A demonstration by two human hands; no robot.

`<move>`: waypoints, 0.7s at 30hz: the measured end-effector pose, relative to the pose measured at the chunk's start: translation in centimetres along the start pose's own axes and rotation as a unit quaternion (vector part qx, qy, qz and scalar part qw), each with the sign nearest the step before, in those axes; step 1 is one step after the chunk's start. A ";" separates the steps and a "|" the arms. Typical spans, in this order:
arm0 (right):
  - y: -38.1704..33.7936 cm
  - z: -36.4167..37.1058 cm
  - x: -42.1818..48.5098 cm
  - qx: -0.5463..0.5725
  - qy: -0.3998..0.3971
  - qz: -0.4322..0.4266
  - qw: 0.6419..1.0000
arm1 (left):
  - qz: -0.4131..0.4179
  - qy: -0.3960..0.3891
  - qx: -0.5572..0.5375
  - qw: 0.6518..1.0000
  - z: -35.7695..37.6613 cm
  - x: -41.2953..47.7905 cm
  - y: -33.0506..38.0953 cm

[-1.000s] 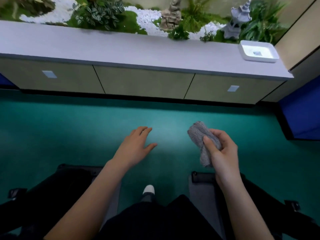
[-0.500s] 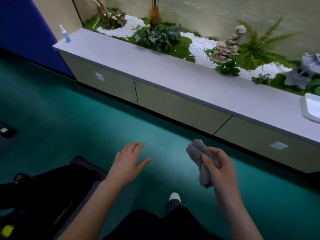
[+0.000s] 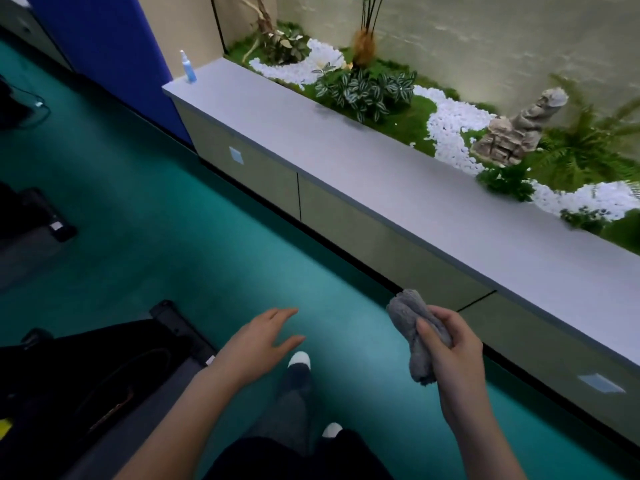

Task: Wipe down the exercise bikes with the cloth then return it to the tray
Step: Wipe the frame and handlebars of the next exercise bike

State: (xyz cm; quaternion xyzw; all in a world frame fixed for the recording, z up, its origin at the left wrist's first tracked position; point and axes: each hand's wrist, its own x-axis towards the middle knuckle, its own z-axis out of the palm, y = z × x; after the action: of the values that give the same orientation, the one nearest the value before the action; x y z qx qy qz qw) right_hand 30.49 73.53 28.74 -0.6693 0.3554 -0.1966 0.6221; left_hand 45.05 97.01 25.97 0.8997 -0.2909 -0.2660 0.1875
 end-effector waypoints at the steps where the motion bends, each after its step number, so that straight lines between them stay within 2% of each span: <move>1: -0.1 0.7 1.0 -0.003 -0.009 0.000 1.000 | -0.010 -0.004 -0.003 1.000 -0.3 0.8 -0.4; 8: -2.4 7.9 9.2 -0.025 -0.057 0.009 0.998 | -0.040 0.015 -0.023 0.999 -4.4 9.4 -3.3; 12: -6.0 12.5 14.6 -0.058 -0.099 -0.016 0.993 | -0.044 0.048 -0.045 0.997 -8.7 14.8 -4.6; 16: -9.2 16.9 19.5 -0.070 -0.118 -0.066 0.988 | -0.038 0.096 -0.026 0.994 -13.1 19.0 -5.6; 21: -11.1 21.4 24.3 -0.067 -0.169 -0.071 0.981 | -0.077 0.196 0.026 0.977 -17.0 21.1 -7.0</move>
State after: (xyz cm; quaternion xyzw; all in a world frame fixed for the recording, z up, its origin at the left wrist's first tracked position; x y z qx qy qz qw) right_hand 64.41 70.55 31.99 -0.7563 0.2096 -0.1003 0.6116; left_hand 72.58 92.31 28.15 0.9587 -0.1848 -0.0905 0.1963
